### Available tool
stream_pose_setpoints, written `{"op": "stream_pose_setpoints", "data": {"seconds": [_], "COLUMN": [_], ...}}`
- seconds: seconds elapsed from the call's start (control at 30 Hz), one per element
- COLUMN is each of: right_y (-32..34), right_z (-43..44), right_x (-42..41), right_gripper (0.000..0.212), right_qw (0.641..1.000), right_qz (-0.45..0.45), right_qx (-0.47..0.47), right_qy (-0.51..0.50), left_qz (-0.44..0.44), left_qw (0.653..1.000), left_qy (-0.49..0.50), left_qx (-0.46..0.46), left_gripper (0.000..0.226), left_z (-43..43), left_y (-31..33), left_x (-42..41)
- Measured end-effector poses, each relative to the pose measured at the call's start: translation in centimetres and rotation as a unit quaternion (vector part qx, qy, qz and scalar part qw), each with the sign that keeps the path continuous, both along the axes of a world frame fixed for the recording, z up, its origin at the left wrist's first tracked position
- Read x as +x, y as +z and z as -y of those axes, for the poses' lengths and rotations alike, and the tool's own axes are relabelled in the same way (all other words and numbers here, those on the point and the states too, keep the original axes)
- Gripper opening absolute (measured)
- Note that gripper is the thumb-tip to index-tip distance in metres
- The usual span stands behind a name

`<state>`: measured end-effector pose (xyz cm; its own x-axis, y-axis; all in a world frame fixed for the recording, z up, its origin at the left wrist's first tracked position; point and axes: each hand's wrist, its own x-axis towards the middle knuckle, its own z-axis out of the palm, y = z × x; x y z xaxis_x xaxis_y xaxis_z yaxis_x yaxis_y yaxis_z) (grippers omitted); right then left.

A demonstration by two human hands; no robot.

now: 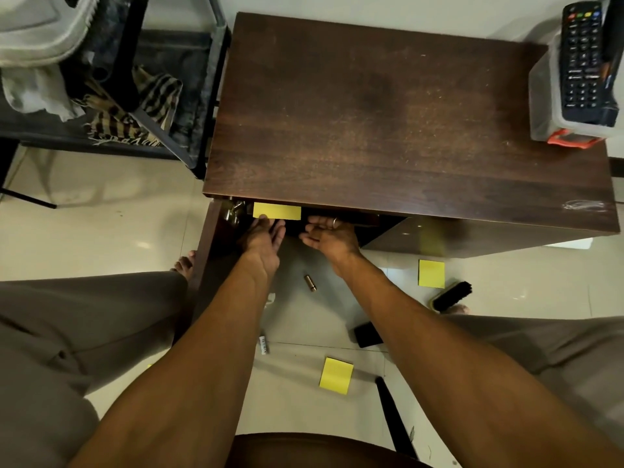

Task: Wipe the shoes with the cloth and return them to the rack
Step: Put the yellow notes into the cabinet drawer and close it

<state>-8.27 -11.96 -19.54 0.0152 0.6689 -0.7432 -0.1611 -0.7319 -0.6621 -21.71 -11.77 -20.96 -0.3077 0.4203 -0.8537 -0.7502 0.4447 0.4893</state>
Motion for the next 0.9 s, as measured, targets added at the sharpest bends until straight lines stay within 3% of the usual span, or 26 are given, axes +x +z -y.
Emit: {"op": "stream_pose_setpoints", "data": {"seconds": [0.13,0.23,0.37,0.43,0.47,0.5,0.6,0.63,0.7,0.8,0.9], "right_y": [-0.3,-0.9,-3.0,-4.3,-5.1,-5.8,-9.2,-11.1,-14.4,-15.0,-16.7], "right_z": [0.7,2.1,4.1,5.3,5.8,6.4,7.6,7.9,8.3,8.0,7.9], "right_x": [1.1,3.3,7.8,10.2,11.3,12.6,16.1,17.3,19.4,20.5,21.6], "right_gripper": [0.028,0.026,0.029,0.031,0.031,0.033,0.027,0.024,0.024,0.035,0.031], "right_qw": [0.998,0.997,0.995,0.993,0.991,0.989,0.971,0.961,0.937,0.923,0.918], "right_qz": [0.042,0.066,0.096,0.111,0.114,0.119,0.179,0.228,0.304,0.347,0.364], "right_qx": [0.009,-0.012,-0.032,-0.044,-0.06,-0.08,-0.139,-0.146,-0.165,-0.163,-0.154], "right_qy": [0.048,0.04,0.027,0.002,-0.022,-0.046,-0.077,-0.053,-0.043,-0.029,-0.017], "left_qz": [0.004,-0.018,-0.07,-0.069,-0.087,-0.12,-0.234,-0.244,-0.252,-0.28,-0.337], "left_qw": [0.999,0.999,0.987,0.96,0.926,0.867,0.588,0.522,0.441,0.36,0.228], "left_qy": [0.033,0.027,-0.138,-0.269,-0.364,-0.482,-0.772,-0.816,-0.861,-0.89,-0.913], "left_qx": [0.01,-0.02,-0.051,-0.046,-0.041,-0.041,-0.051,-0.051,-0.031,0.007,0.04], "left_gripper": [0.031,0.021,0.017,0.022,0.023,0.022,0.029,0.033,0.036,0.045,0.057], "left_z": [0.5,2.5,6.5,8.9,10.1,11.4,14.7,15.4,16.4,17.5,19.2], "left_y": [0.3,-0.3,-2.6,-4.0,-5.2,-6.4,-9.9,-10.9,-12.8,-15.3,-17.2], "left_x": [0.1,2.0,7.6,10.0,10.9,11.7,12.0,11.8,11.6,11.8,12.1]}}
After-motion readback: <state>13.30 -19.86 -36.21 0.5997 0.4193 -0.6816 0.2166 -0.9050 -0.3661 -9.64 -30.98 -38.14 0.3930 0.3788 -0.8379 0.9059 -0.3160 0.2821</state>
